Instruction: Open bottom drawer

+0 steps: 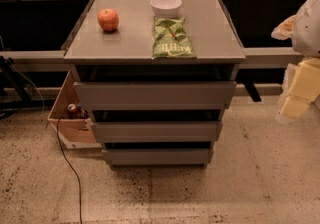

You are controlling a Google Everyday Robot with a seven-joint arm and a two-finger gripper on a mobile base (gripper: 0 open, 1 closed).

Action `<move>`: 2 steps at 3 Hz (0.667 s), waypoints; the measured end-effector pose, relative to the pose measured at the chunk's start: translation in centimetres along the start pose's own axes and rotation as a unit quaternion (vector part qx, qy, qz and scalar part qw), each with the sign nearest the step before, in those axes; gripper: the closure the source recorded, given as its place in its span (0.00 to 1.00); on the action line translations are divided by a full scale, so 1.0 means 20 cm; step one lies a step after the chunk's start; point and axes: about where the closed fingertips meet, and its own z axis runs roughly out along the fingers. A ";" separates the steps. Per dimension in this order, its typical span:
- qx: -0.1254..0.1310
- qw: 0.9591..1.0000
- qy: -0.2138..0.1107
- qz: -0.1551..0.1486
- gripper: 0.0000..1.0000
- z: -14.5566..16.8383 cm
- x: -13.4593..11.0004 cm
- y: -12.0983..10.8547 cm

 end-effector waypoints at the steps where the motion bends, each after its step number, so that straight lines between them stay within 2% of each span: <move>1: 0.000 1.000 0.000 0.000 0.00 0.00 0.00 0.00; 2: -0.005 1.000 -0.008 -0.008 0.00 0.12 0.00 0.01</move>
Offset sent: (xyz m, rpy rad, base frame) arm 0.0156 0.0138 -0.0828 0.0425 0.0314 0.0738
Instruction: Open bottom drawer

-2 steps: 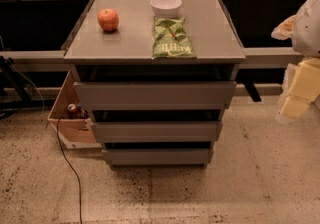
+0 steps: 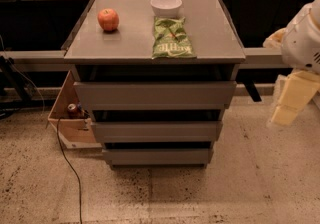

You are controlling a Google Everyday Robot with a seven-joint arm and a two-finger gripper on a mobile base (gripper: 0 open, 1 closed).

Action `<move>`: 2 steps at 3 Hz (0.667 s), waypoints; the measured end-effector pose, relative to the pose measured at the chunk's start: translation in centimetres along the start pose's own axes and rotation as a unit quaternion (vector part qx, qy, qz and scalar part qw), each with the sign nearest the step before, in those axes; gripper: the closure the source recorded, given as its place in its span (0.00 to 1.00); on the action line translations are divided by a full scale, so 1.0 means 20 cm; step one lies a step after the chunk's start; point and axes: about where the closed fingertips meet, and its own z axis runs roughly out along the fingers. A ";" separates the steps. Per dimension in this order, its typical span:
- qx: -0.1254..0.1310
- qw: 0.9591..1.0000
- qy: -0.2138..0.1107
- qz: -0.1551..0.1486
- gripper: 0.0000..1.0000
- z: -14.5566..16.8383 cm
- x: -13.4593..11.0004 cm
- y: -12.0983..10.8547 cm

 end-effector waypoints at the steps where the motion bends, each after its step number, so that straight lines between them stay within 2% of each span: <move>1: -0.016 1.000 -0.015 -0.021 0.00 0.29 0.02 0.04; 2: -0.039 0.997 -0.048 -0.054 0.00 0.63 0.01 0.09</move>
Offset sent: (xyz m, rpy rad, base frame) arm 0.0337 0.0413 -0.2060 0.1441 0.0447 0.2554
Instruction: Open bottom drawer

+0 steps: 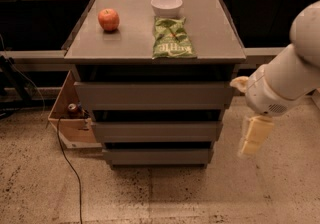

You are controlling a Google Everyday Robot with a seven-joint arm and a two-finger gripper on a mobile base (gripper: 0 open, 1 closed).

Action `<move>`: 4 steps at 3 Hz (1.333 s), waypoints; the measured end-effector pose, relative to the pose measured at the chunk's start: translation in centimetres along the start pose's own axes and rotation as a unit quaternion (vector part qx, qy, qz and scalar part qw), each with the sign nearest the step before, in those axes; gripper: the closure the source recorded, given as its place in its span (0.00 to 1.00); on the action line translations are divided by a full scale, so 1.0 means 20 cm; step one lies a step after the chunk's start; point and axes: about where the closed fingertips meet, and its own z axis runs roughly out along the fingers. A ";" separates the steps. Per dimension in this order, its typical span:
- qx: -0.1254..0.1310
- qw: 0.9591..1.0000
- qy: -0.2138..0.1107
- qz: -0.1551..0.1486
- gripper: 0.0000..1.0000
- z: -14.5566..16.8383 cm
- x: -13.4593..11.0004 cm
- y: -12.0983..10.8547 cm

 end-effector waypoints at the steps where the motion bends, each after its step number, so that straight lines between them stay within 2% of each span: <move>1: -0.034 0.998 -0.025 -0.038 0.00 0.37 -0.01 0.04; 2: -0.075 0.995 -0.033 -0.060 0.00 0.70 -0.02 0.10; 3: -0.074 0.995 -0.035 -0.059 0.00 0.71 -0.01 0.10; 4: -0.064 0.995 -0.065 -0.041 0.00 0.89 0.03 0.06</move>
Offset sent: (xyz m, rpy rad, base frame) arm 0.0153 0.0649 -0.2051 0.0548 0.1698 0.2537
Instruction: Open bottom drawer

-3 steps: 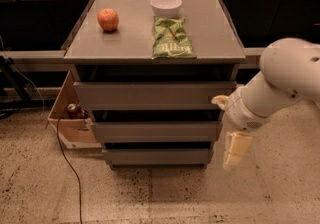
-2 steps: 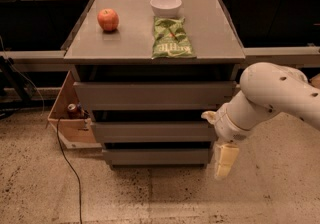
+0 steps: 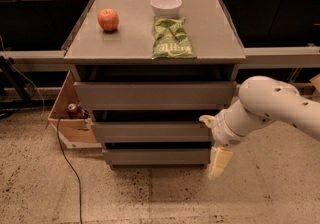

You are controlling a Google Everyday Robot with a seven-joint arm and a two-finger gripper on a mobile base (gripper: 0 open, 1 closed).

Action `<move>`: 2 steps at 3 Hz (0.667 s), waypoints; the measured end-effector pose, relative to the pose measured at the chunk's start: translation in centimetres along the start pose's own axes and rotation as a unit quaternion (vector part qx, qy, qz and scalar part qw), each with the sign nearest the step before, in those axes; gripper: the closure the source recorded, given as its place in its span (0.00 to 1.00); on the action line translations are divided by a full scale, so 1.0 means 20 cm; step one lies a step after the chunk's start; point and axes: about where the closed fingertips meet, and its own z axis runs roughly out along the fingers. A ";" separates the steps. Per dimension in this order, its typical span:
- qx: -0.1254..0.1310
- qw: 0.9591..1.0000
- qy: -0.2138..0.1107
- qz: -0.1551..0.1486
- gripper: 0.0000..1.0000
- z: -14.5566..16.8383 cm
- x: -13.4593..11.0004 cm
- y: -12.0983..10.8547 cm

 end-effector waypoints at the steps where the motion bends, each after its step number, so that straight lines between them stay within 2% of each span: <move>1: 0.015 1.000 -0.025 -0.003 0.00 0.23 0.11 -0.10; 2: 0.024 0.999 -0.037 -0.024 0.00 0.49 0.22 -0.19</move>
Offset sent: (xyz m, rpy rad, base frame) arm 0.0806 -0.0024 -0.1680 0.0875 -0.1129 0.0749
